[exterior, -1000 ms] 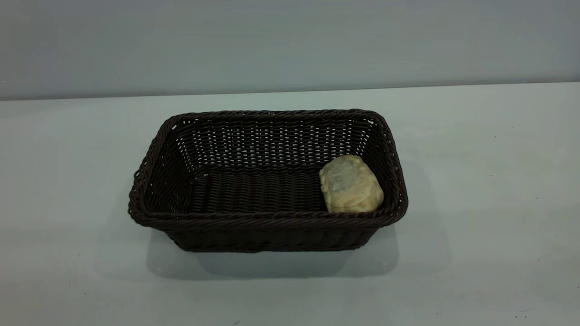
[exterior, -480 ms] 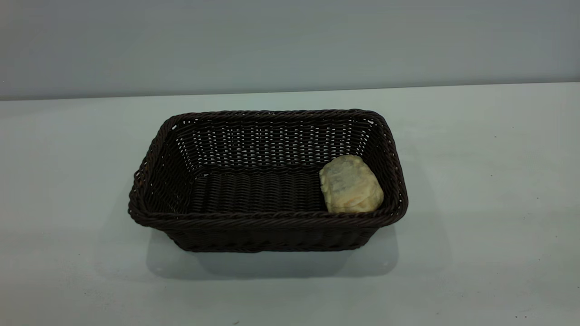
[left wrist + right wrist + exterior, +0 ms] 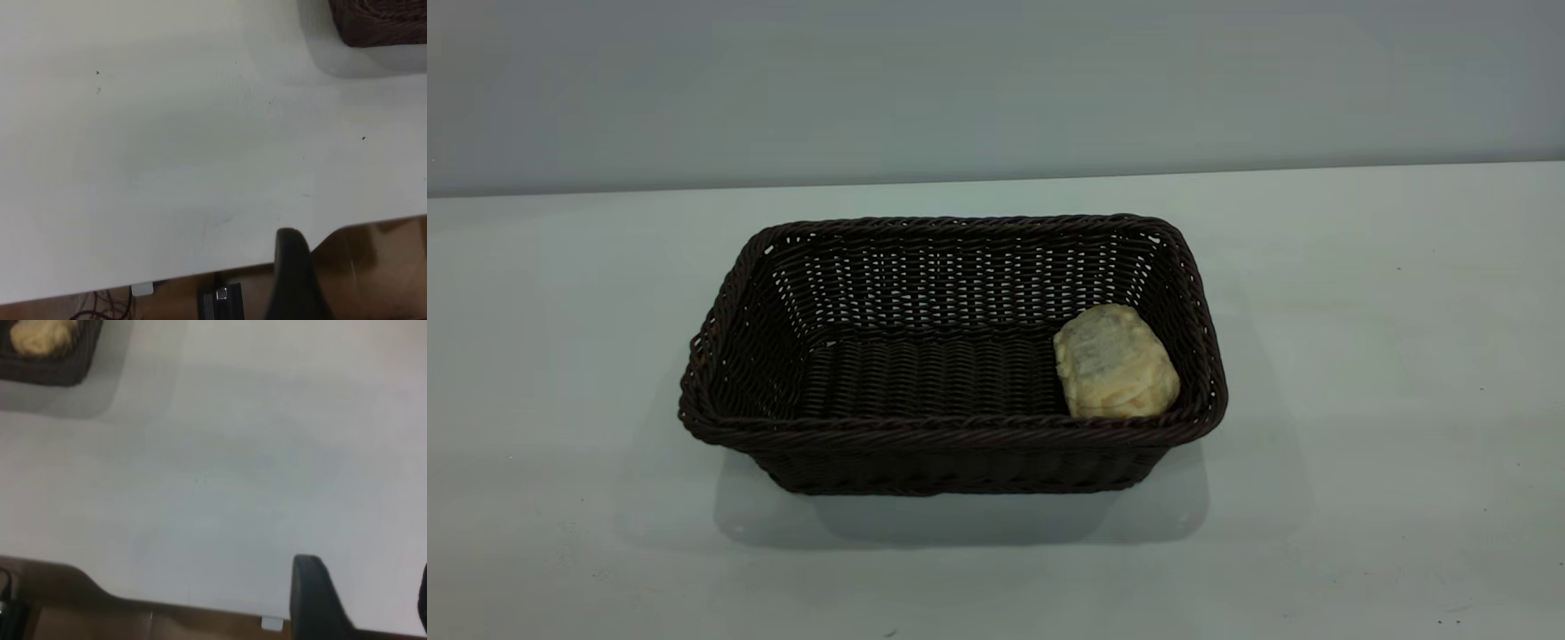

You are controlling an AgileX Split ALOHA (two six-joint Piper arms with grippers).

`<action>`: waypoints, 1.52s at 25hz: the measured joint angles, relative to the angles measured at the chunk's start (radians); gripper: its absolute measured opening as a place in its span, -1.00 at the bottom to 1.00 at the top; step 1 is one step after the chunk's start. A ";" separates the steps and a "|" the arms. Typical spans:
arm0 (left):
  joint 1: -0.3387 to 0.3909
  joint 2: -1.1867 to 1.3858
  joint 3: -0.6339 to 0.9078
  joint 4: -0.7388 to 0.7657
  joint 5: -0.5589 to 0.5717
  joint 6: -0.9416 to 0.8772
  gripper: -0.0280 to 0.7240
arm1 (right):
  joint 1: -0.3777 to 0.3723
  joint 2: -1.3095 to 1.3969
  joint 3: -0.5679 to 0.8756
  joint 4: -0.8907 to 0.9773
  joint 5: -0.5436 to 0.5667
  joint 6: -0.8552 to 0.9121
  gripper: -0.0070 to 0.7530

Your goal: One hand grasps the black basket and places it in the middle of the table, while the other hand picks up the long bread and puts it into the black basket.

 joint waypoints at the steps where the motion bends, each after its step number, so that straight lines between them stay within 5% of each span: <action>1: 0.000 0.000 0.000 0.000 0.000 0.000 0.56 | 0.000 -0.012 0.000 0.000 0.001 0.000 -0.05; 7: 0.009 -0.013 0.000 -0.001 -0.001 0.000 0.56 | 0.000 -0.087 0.000 0.001 0.004 0.000 -0.05; 17: 0.152 -0.180 0.000 -0.001 0.003 0.002 0.56 | -0.057 -0.104 0.000 0.004 0.011 0.000 -0.05; 38: 0.156 -0.183 0.000 -0.001 0.005 0.003 0.56 | -0.060 -0.105 0.000 0.005 0.012 0.000 -0.19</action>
